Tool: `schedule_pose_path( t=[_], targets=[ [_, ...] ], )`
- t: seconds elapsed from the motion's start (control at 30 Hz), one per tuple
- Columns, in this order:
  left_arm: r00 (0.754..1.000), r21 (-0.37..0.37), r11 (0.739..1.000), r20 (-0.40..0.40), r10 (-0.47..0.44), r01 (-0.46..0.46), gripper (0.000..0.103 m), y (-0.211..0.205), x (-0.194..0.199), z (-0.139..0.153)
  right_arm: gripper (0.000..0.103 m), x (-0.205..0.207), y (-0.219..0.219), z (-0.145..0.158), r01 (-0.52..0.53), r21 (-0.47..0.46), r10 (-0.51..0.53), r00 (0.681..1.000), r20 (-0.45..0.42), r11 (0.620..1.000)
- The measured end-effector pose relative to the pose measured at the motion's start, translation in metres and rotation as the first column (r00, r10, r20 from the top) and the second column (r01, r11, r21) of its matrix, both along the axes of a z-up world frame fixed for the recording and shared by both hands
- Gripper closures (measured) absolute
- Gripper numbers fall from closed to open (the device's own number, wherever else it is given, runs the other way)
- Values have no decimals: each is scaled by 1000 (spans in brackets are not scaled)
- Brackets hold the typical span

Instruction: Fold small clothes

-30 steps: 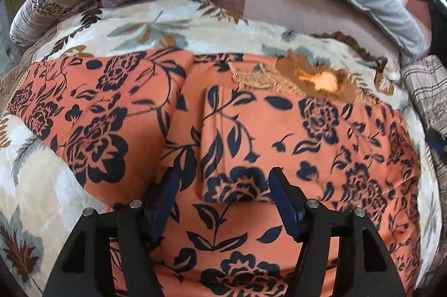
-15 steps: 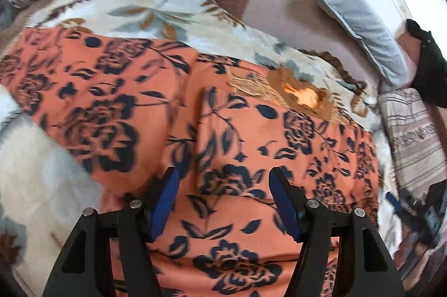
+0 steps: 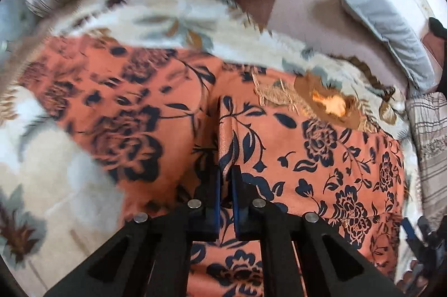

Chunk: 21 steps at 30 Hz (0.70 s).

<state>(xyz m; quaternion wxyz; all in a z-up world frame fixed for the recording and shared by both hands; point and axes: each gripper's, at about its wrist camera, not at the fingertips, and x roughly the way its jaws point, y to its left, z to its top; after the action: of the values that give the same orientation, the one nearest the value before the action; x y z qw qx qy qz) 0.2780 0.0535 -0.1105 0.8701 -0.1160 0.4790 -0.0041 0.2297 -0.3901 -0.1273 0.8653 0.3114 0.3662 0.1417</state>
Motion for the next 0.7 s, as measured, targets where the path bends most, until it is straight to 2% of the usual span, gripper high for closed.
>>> schedule_pose_path(
  t=[0.03, 0.1, 0.2, 0.37, 0.43, 0.47, 0.5, 0.53, 0.57, 0.6, 0.63, 0.7],
  targets=[
    [1000, 5, 1000, -8, 11, -11, 96, -1, -2, -3, 22, 0, -1, 1, 7, -4, -7, 1000, 4, 1000],
    [996, 37, 999, -89, -10, 14, 95, -4, 6, -24, 21, 1, -4, 0, 27, -3, -27, 1000, -10, 1000],
    [996, 66, 997, -81, -33, 39, 93, -7, 8, -28, 21, 2, -8, 2, 32, 23, -31, 999, -30, 999],
    [996, 46, 998, -81, -47, 51, 93, 1, 8, -27, 18, 27, -7, 20, -27, 135, 28, 1000, -6, 990],
    [995, 23, 998, -84, -57, 59, 90, 3, 9, -27, 16, 47, -13, 3, -14, 215, 29, 997, -66, 977],
    [994, 4, 998, -89, -66, 66, 88, 5, 9, -24, 16, 58, -19, -14, 34, 195, -4, 989, -150, 980],
    [993, -22, 997, -88, -74, 73, 80, 8, 9, -21, 22, 63, -29, -38, 109, 170, -63, 964, -258, 979],
    [994, -67, 994, -60, -89, 85, 70, 14, 5, -12, 22, 57, -33, -36, 129, 211, -81, 972, -223, 969],
    [995, -96, 991, -14, -98, 96, 63, 18, -1, -2, 21, 53, -32, -29, 122, 203, -82, 977, -195, 972],
    [995, -110, 989, 29, -100, 102, 45, 27, -9, 8, 20, 42, -24, -10, 106, 124, -90, 987, -133, 987],
    [993, -124, 987, 77, -93, 102, 30, 38, -15, 19, 20, 36, -19, -1, 101, 86, -92, 991, -102, 991],
    [985, -163, 983, 163, -55, 82, 27, 69, -28, 38, 19, 16, -1, 13, 72, 18, -71, 996, -46, 997]
  ],
)
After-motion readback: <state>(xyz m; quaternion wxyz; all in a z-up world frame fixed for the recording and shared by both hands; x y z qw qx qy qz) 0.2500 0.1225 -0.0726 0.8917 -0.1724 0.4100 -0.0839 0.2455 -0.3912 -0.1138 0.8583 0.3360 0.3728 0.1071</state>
